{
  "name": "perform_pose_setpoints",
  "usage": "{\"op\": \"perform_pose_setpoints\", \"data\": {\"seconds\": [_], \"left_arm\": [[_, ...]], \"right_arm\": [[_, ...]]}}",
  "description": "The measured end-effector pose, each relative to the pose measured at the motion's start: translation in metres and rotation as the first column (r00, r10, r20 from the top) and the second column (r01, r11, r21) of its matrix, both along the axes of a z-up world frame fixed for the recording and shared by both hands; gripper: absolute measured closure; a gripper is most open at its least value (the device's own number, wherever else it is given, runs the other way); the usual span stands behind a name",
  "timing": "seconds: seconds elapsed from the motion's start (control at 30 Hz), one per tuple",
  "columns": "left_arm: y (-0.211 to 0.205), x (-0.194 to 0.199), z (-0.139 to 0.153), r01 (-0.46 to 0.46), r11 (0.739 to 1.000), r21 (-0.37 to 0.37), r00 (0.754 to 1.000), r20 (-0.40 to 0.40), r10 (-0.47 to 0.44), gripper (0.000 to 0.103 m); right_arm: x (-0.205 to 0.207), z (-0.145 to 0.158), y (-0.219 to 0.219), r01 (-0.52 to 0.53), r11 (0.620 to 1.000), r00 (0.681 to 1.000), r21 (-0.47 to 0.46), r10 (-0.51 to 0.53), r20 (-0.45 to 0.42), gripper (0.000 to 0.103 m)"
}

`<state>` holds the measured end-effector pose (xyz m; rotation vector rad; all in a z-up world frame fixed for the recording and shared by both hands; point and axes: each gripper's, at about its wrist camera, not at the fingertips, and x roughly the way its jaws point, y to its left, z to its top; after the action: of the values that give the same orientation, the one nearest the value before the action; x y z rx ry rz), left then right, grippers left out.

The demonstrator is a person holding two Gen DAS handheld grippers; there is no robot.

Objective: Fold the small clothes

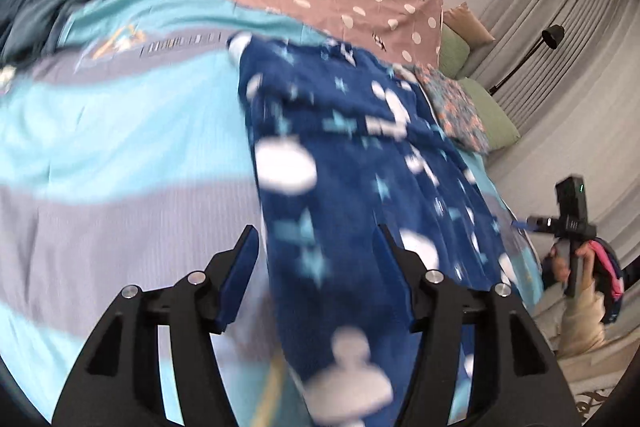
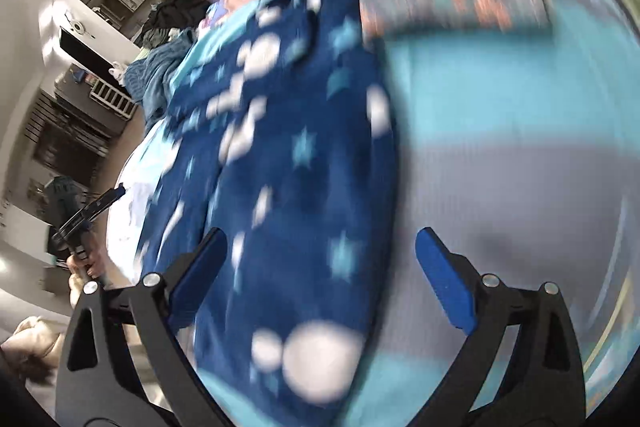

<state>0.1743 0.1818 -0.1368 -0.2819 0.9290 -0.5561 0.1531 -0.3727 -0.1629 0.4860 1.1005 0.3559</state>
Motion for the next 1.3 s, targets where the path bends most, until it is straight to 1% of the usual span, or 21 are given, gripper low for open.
{"op": "perform_pose_setpoints", "data": {"seconds": [0.03,0.1,0.17,0.23,0.3,0.4,0.47,0.53,0.6,0.63,0.7,0.77,0.83,0.9,0.93,1.0,1.13,1.2,1.23,1.27,1.3], "left_arm": [[0.001,-0.009,-0.003,0.004,1.000,-0.011,1.000,-0.013,-0.004,0.043],[0.004,-0.030,-0.011,0.005,0.999,-0.037,0.999,-0.044,-0.007,0.043],[0.007,-0.049,-0.019,-0.007,0.999,-0.052,0.997,-0.074,0.003,0.043],[0.009,-0.064,-0.027,-0.023,0.997,-0.074,0.995,-0.096,0.016,0.043],[0.008,-0.076,-0.033,-0.027,0.997,-0.074,0.994,-0.109,0.019,0.043],[0.006,-0.089,-0.038,-0.034,0.998,-0.055,0.992,-0.120,0.027,0.043],[0.007,-0.094,-0.040,-0.038,0.998,-0.058,0.991,-0.130,0.030,0.043],[0.007,-0.097,-0.042,-0.039,0.997,-0.070,0.989,-0.147,0.028,0.043],[0.008,-0.098,-0.046,-0.044,0.996,-0.081,0.985,-0.171,0.030,0.042],[0.009,-0.099,-0.049,-0.048,0.994,-0.094,0.982,-0.188,0.030,0.042],[0.012,-0.102,-0.055,-0.055,0.990,-0.132,0.976,-0.217,0.025,0.042],[0.016,-0.104,-0.060,-0.073,0.980,-0.183,0.969,-0.246,0.027,0.042],[0.022,-0.106,-0.068,-0.103,0.961,-0.257,0.958,-0.286,0.027,0.042],[0.026,-0.105,-0.076,-0.122,0.935,-0.334,0.948,-0.318,0.010,0.042],[0.027,-0.104,-0.081,-0.135,0.921,-0.365,0.942,-0.337,0.004,0.042],[0.027,-0.100,-0.089,-0.151,0.913,-0.380,0.930,-0.368,0.001,0.043],[0.019,-0.090,-0.099,-0.153,0.856,-0.493,0.906,-0.417,-0.078,0.044],[0.012,-0.087,-0.101,-0.140,0.845,-0.516,0.899,-0.425,-0.110,0.056],[0.007,-0.087,-0.103,-0.141,0.841,-0.523,0.895,-0.430,-0.117,0.060],[0.004,-0.087,-0.104,-0.151,0.838,-0.525,0.894,-0.435,-0.112,0.070],[0.003,-0.086,-0.105,-0.158,0.835,-0.527,0.893,-0.437,-0.106,0.076]], "right_arm": [[-0.018,-0.008,0.001,-0.004,0.999,1.000,0.048,0.004,-0.014,0.006],[-0.044,-0.019,0.008,-0.002,0.996,1.000,0.093,0.004,-0.028,0.006],[-0.068,-0.033,0.012,0.024,0.993,0.999,0.113,-0.019,-0.047,0.006],[-0.083,-0.043,0.015,0.048,0.994,0.996,0.100,-0.041,-0.073,0.006],[-0.094,-0.046,0.021,0.047,0.992,0.998,0.121,-0.041,-0.055,0.006],[-0.095,-0.049,0.030,0.013,0.982,0.998,0.191,-0.001,-0.062,0.006],[-0.088,-0.054,0.040,-0.018,0.967,0.995,0.253,0.043,-0.094,0.005],[-0.080,-0.059,0.044,0.008,0.964,0.992,0.266,0.027,-0.127,0.004],[-0.074,-0.059,0.039,0.063,0.944,0.990,0.325,-0.018,-0.141,0.004],[-0.072,-0.058,0.035,0.085,0.932,0.990,0.352,-0.037,-0.139,0.006],[-0.068,-0.059,0.033,0.095,0.935,0.990,0.341,-0.053,-0.131,0.018],[-0.070,-0.062,0.033,0.109,0.947,0.988,0.301,-0.069,-0.140,0.046],[-0.072,-0.065,0.029,0.125,0.949,0.986,0.289,-0.086,-0.142,0.062],[-0.075,-0.070,0.025,0.140,0.942,0.984,0.303,-0.099,-0.148,0.072],[-0.075,-0.072,0.022,0.150,0.935,0.983,0.321,-0.105,-0.153,0.075],[-0.077,-0.078,0.019,0.172,0.917,0.979,0.359,-0.119,-0.165,0.078],[-0.078,-0.079,0.018,0.168,0.917,0.981,0.362,-0.122,-0.148,0.079],[-0.076,-0.079,0.021,0.170,0.916,0.982,0.364,-0.125,-0.144,0.081],[-0.076,-0.079,0.022,0.171,0.916,0.982,0.362,-0.126,-0.144,0.084],[-0.075,-0.079,0.023,0.170,0.918,0.982,0.357,-0.127,-0.142,0.085],[-0.084,-0.078,0.020,0.171,0.918,0.982,0.357,-0.128,-0.141,0.086]]}}
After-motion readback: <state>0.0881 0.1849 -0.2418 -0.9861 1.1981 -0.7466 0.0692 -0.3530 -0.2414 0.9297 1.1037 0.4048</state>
